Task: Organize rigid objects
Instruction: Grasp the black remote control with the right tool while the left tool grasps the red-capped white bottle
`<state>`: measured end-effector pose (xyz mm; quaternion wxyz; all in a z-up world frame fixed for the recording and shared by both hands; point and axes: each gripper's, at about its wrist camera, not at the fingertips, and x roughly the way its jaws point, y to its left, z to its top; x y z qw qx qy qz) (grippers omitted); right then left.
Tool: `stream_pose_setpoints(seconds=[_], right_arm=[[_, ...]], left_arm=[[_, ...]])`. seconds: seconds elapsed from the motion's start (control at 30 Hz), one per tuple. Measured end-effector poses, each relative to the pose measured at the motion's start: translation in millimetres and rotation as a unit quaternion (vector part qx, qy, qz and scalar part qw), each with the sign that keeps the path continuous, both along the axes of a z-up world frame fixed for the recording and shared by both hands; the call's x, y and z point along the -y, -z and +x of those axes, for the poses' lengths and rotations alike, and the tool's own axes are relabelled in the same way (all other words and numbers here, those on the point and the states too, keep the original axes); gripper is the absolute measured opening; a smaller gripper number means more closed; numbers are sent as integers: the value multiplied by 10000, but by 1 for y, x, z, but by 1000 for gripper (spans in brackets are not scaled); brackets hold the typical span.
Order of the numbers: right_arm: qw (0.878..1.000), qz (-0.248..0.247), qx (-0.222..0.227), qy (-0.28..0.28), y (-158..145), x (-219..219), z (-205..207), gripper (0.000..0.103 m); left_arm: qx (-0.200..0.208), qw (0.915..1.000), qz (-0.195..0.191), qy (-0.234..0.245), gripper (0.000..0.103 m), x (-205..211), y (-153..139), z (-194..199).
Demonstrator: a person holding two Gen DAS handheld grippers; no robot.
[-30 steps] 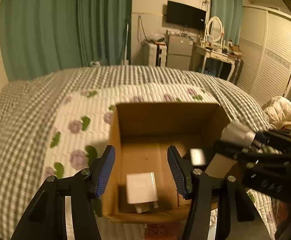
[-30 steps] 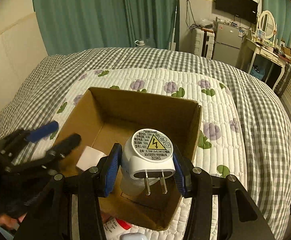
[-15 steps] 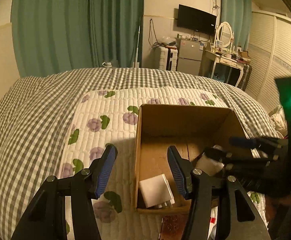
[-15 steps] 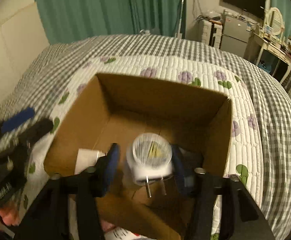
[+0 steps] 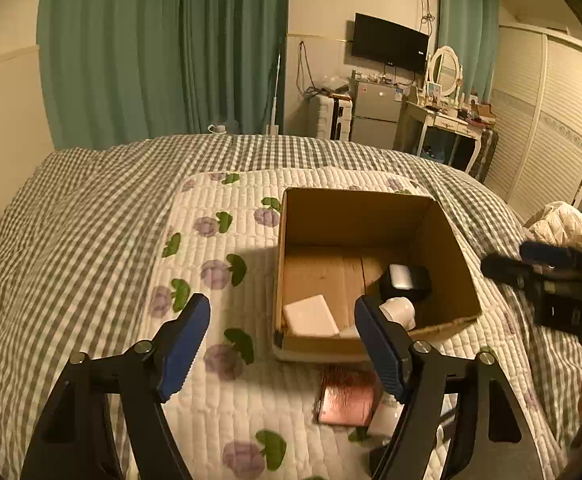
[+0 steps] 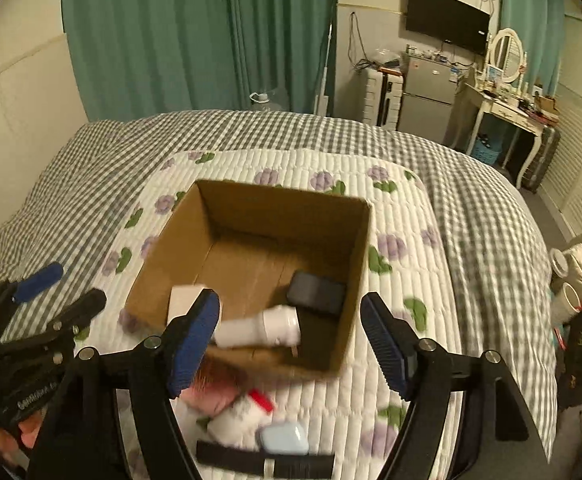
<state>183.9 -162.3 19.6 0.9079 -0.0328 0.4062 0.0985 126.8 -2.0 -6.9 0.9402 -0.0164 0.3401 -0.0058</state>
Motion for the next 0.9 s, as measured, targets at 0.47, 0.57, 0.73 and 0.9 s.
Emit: stream_pose_setpoints(seconds=[0.47,0.57,0.73,0.9], right_arm=[[9928,-406,-934,624,87,8,-71,91],[9842,-252,-1486,930,115,16,-75,91],[9724,187,-1968,1238,147,23,-76,90],[9608,814,-2216,1455,168,28,-69,88]], left_arm=[[-337,9991,217,105,92,0,46,-39],[-455,9986,226,159,92,4,62,-40],[-618,9977,166,229,92,9,80,-38],[-708,9971,164,231,92,10,91,-34]])
